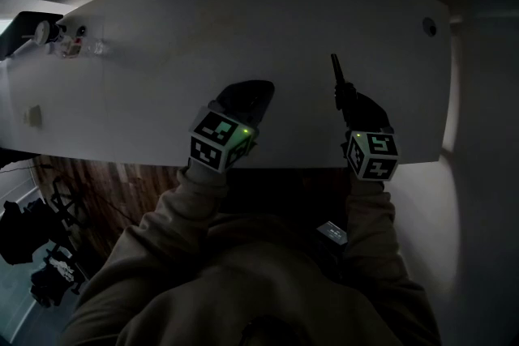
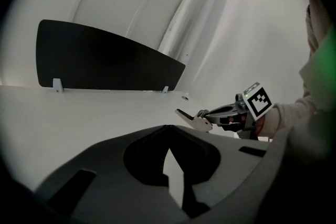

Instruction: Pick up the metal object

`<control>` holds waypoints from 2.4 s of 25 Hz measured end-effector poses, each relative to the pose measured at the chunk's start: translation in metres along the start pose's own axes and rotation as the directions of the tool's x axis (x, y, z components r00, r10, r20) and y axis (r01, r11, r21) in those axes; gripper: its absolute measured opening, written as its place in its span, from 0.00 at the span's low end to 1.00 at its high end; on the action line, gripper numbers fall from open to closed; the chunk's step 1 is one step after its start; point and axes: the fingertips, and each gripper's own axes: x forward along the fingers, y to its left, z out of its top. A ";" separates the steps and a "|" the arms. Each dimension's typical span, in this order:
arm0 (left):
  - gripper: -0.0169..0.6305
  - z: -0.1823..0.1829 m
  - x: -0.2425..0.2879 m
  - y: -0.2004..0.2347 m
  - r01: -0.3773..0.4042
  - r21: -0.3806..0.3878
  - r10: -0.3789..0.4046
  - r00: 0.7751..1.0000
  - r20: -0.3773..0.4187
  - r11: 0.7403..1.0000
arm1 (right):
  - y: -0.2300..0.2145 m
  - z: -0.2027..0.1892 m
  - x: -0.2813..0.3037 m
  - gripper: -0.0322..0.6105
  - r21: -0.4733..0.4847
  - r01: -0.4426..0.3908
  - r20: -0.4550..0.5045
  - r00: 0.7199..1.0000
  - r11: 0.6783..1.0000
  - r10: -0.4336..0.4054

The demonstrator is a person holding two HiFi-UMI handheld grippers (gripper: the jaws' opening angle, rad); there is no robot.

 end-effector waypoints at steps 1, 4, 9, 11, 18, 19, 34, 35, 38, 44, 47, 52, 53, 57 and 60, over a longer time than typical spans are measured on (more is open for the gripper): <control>0.03 0.002 -0.001 0.001 -0.006 -0.001 0.006 1.000 0.001 1.000 | 0.000 0.002 -0.001 0.09 -0.001 -0.001 0.003 1.000 1.000 0.001; 0.03 0.010 -0.005 -0.001 -0.018 -0.001 0.018 1.000 0.022 1.000 | 0.002 0.009 -0.005 0.09 -0.012 -0.009 0.010 1.000 1.000 0.010; 0.03 0.036 -0.016 -0.001 -0.027 0.019 0.025 0.997 0.077 0.999 | 0.005 0.033 -0.009 0.09 -0.032 -0.027 0.041 0.999 0.999 0.028; 0.03 0.048 -0.024 0.004 -0.043 0.027 0.040 0.994 0.098 0.999 | 0.007 0.048 -0.012 0.09 -0.028 -0.030 0.065 0.997 0.999 0.032; 0.03 0.102 -0.057 0.009 -0.076 0.089 0.058 0.980 0.188 0.993 | 0.016 0.103 -0.031 0.09 -0.052 -0.051 0.150 0.987 0.997 0.058; 0.03 0.110 -0.063 0.009 -0.083 0.102 0.061 0.978 0.200 0.991 | 0.018 0.113 -0.036 0.09 -0.055 -0.050 0.165 0.984 0.997 0.059; 0.03 0.242 -0.154 0.000 -0.185 0.203 0.091 0.912 0.401 0.962 | 0.046 0.246 -0.117 0.09 -0.139 -0.026 0.385 0.920 0.990 0.078; 0.03 0.249 -0.162 0.002 -0.196 0.203 0.097 0.905 0.414 0.959 | 0.047 0.255 -0.122 0.09 -0.144 -0.022 0.400 0.913 0.989 0.079; 0.03 0.267 -0.184 0.003 -0.230 0.209 0.115 0.885 0.451 0.950 | 0.054 0.282 -0.136 0.09 -0.163 -0.015 0.444 0.892 0.986 0.087; 0.03 0.294 -0.225 0.008 -0.300 0.210 0.158 0.846 0.509 0.930 | 0.080 0.322 -0.159 0.09 -0.188 -0.024 0.512 0.851 0.982 0.119; 0.03 0.309 -0.244 0.006 -0.319 0.224 0.153 0.825 0.543 0.921 | 0.095 0.338 -0.171 0.09 -0.203 -0.043 0.543 0.826 0.978 0.149; 0.03 0.330 -0.265 -0.005 -0.340 0.243 0.145 0.802 0.579 0.909 | 0.107 0.363 -0.200 0.09 -0.230 -0.054 0.589 0.787 0.972 0.183; 0.03 0.335 -0.268 -0.006 -0.344 0.247 0.144 0.798 0.586 0.906 | 0.107 0.369 -0.205 0.09 -0.232 -0.055 0.600 0.778 0.971 0.187; 0.03 0.349 -0.278 -0.009 -0.356 0.254 0.140 0.784 0.604 0.899 | 0.111 0.385 -0.217 0.09 -0.248 -0.046 0.624 0.756 0.968 0.196; 0.03 0.354 -0.271 -0.021 -0.341 0.276 0.116 0.792 0.600 0.899 | 0.114 0.389 -0.221 0.09 -0.260 -0.040 0.628 0.752 0.965 0.201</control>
